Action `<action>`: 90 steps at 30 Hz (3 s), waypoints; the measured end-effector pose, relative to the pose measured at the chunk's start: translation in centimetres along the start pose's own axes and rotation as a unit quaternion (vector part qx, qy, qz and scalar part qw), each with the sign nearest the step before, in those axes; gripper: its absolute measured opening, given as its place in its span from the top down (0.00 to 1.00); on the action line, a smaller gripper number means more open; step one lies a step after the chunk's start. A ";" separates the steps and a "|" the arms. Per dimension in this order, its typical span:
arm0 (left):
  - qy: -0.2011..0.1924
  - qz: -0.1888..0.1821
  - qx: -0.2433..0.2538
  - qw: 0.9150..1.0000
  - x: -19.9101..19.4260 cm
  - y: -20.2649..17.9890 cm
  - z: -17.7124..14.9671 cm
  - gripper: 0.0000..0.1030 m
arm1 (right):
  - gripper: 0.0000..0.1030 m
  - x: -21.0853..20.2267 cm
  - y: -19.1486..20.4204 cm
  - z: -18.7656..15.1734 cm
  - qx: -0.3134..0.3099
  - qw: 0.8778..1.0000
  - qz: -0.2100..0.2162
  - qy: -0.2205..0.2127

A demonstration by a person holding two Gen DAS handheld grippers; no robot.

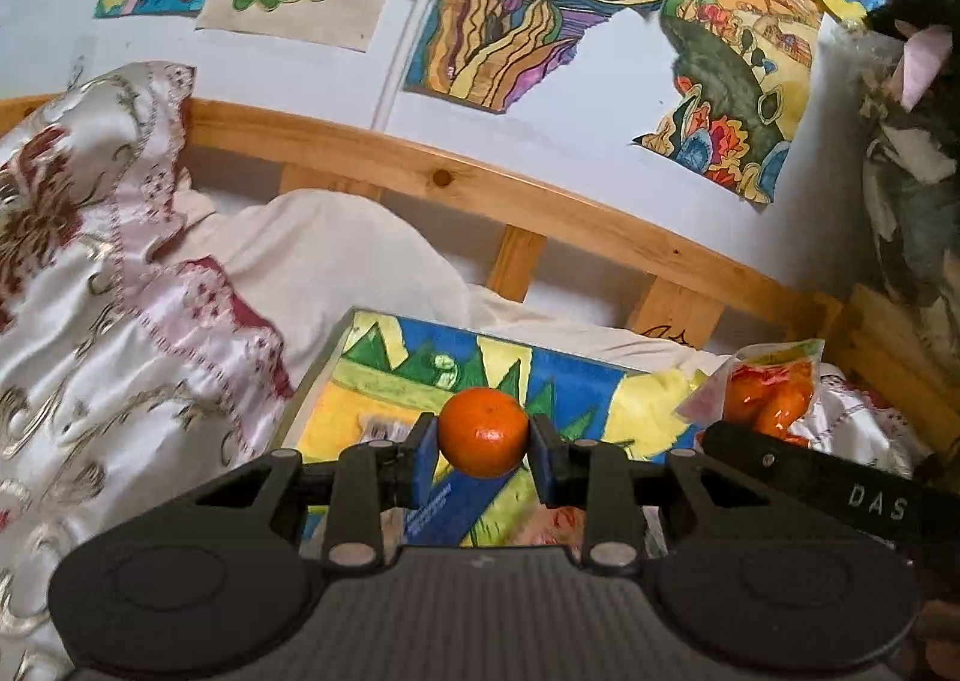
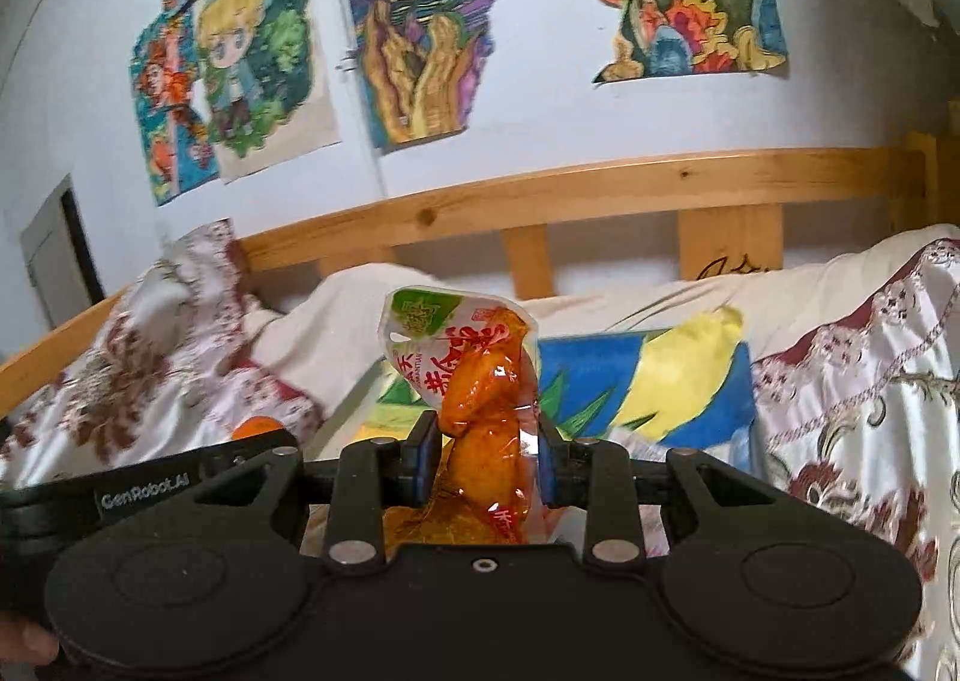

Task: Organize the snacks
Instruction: 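Carry the mandarin and sausage bag to the tray and lower them, then open both tools to release the mandarin and sausage bag into the tray, then lift both tools away from the tray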

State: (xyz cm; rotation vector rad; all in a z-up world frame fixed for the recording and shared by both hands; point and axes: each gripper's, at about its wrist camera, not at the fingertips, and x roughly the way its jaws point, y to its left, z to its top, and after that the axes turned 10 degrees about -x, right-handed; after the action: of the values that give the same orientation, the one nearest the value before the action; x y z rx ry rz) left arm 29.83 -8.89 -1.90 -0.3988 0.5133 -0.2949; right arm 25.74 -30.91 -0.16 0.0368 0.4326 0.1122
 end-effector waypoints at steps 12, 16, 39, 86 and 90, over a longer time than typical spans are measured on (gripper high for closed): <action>0.022 -0.009 0.098 0.995 5.0 -1.7 -4.6 0.66 | 0.68 3.5 -4.6 -1.2 0.039 0.994 -0.100 0.028; 0.030 -0.008 0.103 0.994 5.8 -1.9 -5.5 0.66 | 0.68 3.7 -4.8 -1.8 0.040 0.992 -0.112 0.039; 0.062 0.023 0.128 0.990 7.5 -1.4 -5.5 0.66 | 0.67 6.6 -3.9 -3.9 -0.016 0.988 -0.134 0.079; -0.079 0.069 0.052 0.993 -14.6 -3.9 -1.3 0.01 | 0.01 -14.8 0.8 -1.7 -0.045 0.993 -0.081 -0.078; -0.090 0.078 0.057 0.991 -17.8 -3.6 -2.3 0.01 | 0.01 -17.5 1.9 -3.0 -0.047 0.993 -0.076 -0.077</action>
State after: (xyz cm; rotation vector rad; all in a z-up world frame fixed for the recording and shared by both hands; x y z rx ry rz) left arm 13.17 -6.15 5.18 -0.2693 0.3461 -0.1340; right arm 8.54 -31.03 4.55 -0.0805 0.2734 -0.0200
